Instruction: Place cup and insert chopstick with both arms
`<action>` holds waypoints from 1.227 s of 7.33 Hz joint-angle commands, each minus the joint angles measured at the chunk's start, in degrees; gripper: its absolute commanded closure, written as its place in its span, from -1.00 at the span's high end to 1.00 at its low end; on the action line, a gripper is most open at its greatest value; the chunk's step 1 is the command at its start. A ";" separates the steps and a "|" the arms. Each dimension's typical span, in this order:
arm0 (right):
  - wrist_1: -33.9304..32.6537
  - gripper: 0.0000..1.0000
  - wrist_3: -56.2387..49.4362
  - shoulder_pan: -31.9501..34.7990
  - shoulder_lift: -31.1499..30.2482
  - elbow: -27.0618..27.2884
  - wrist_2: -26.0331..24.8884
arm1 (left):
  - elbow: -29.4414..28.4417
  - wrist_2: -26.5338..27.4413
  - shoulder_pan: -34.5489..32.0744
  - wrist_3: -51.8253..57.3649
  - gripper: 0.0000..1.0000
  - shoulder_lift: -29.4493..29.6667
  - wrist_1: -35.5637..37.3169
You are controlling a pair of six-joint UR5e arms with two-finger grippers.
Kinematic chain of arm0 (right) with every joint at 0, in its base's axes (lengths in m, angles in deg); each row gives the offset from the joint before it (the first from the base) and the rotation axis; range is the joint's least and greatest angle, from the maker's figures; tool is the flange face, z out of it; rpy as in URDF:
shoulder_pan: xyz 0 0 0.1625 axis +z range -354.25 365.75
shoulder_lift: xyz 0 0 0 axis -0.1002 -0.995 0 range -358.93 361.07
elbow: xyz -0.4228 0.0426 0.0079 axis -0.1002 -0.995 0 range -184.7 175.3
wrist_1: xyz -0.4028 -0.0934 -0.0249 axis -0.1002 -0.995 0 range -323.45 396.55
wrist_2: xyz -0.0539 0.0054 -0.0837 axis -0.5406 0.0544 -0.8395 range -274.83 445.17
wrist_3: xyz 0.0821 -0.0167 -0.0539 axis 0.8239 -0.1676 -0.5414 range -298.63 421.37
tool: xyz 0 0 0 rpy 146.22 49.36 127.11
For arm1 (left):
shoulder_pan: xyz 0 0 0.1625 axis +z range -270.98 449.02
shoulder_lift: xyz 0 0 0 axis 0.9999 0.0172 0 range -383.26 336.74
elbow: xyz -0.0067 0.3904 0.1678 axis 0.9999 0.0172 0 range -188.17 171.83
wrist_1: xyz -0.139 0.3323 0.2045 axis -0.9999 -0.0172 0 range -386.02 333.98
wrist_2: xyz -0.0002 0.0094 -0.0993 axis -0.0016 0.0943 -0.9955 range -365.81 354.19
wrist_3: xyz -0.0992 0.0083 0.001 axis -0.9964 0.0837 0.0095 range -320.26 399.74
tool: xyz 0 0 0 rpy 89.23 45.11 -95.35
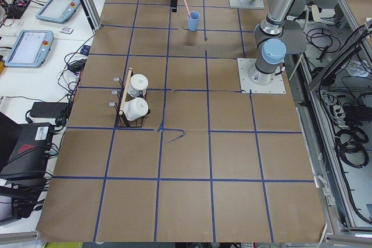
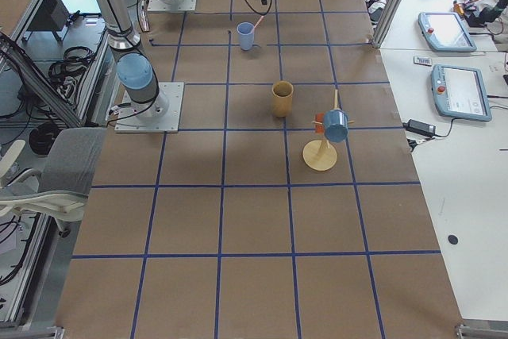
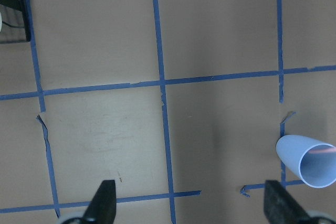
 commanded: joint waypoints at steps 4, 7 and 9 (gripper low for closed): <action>10.48 1.00 -11.08 -10.80 -1.54 -5.34 11.37 | 0.10 -0.01 0.09 0.00 1.00 -0.08 0.28; 16.63 1.00 -38.85 -19.50 -5.05 -5.34 11.68 | 0.10 -0.10 0.09 0.09 1.00 -0.08 0.28; 23.98 1.00 -45.00 -24.95 -6.39 -5.16 11.77 | 0.18 -0.10 0.09 0.00 1.00 -0.08 0.28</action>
